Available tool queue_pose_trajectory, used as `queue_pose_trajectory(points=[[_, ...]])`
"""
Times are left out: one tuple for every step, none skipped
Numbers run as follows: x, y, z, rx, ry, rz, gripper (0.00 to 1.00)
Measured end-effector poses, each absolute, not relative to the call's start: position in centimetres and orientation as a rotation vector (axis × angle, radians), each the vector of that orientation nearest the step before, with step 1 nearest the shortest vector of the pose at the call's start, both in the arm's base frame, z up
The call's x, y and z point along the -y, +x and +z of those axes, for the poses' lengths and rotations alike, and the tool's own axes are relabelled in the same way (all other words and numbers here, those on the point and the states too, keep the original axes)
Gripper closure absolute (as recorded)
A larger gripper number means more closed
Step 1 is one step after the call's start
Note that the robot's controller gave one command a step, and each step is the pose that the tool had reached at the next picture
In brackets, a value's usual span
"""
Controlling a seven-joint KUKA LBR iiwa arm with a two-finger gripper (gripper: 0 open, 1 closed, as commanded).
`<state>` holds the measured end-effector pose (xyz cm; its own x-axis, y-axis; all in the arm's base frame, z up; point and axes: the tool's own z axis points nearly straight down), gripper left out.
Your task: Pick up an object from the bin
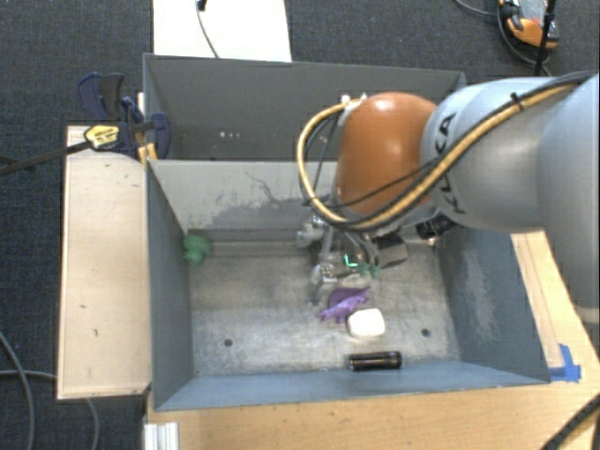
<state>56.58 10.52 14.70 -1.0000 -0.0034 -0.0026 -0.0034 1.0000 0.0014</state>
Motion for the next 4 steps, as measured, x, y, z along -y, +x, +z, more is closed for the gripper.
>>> queue_pose_trajectory(points=[[-9.4,57.3,14.4,-3.129,-0.225,0.004,0.0],[-6.8,57.6,10.6,-3.076,-0.594,-0.001,0.0],[-5.2,56.4,8.6,-3.068,-0.686,0.006,0.0],[-5.1,54.5,11.0,-3.112,-0.428,0.003,0.0]])
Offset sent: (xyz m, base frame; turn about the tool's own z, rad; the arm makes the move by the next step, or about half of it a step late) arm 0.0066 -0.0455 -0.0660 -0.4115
